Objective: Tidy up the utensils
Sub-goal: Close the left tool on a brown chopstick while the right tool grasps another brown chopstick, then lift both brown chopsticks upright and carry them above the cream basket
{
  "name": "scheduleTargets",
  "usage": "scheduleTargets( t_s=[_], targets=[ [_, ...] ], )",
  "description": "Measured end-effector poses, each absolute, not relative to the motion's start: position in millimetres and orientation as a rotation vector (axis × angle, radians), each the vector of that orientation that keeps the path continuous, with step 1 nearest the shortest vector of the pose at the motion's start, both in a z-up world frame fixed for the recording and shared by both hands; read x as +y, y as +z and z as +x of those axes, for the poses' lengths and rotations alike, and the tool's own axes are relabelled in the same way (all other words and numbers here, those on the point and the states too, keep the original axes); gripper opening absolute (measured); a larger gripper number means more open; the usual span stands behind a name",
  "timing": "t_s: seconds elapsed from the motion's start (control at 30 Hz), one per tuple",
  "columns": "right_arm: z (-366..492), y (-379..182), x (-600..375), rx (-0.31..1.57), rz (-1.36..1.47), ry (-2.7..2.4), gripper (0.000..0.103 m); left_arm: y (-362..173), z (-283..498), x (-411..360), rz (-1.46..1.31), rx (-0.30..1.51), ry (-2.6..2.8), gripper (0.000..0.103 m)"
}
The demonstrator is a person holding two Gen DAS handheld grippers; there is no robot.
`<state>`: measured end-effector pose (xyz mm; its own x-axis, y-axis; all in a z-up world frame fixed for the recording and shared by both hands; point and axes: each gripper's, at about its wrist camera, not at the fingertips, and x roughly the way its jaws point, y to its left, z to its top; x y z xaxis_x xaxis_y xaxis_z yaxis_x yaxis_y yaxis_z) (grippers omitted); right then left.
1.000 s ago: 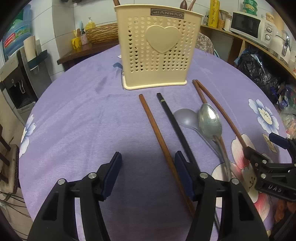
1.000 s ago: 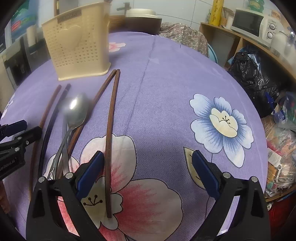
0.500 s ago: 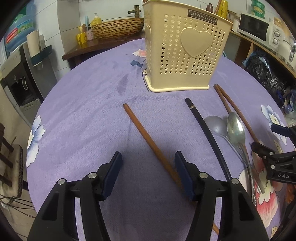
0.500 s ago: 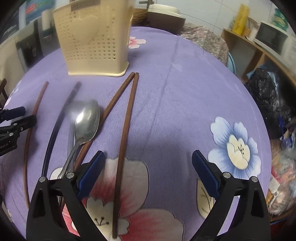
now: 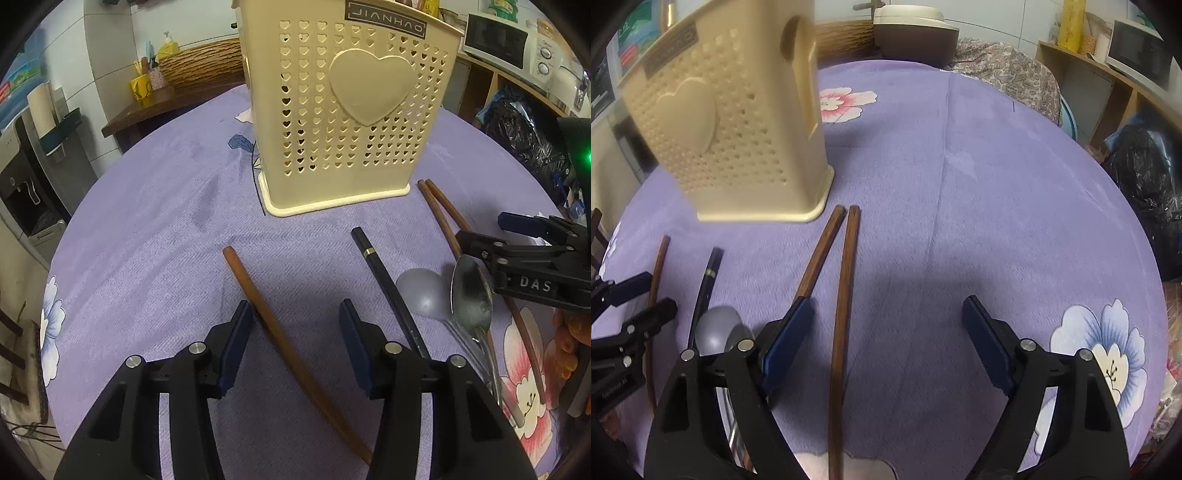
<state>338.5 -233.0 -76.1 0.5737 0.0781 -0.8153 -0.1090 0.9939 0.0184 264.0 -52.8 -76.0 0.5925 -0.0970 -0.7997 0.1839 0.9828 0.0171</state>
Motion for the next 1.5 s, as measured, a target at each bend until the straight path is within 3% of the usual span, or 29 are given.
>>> scheduleTargets(
  t_s=[0.33,0.5,0.63,0.77,0.9,0.97,1.5],
  targets=[
    [345.8,-73.2,-223.8,0.945,-0.032,0.112,0.063,-75.4,263.9,-50.9,0.087,0.916,-0.155,0.047],
    [350.1,-72.7,-220.5,0.935,-0.024,0.112,0.048,-74.7,265.7,-51.8,0.086,0.914,-0.148,0.043],
    [354.5,-71.7,-215.7,0.934,-0.027,0.122,0.039,-74.0,268.5,-53.6,0.096,0.921,-0.152,0.036],
    [361.9,-71.3,-211.3,0.933,-0.041,0.142,0.022,-73.9,269.0,-54.4,0.095,0.919,-0.151,0.032],
    [366.0,-71.2,-206.9,0.933,-0.042,0.158,0.011,-73.8,270.8,-55.0,0.090,0.918,-0.150,0.020],
    [369.2,-70.9,-207.6,0.938,-0.027,0.163,0.009,-73.5,272.3,-54.6,0.085,0.919,-0.152,0.015],
    [371.0,-71.1,-206.6,0.936,-0.036,0.176,0.008,-73.4,275.7,-60.4,0.104,0.915,-0.173,0.014]
  ],
)
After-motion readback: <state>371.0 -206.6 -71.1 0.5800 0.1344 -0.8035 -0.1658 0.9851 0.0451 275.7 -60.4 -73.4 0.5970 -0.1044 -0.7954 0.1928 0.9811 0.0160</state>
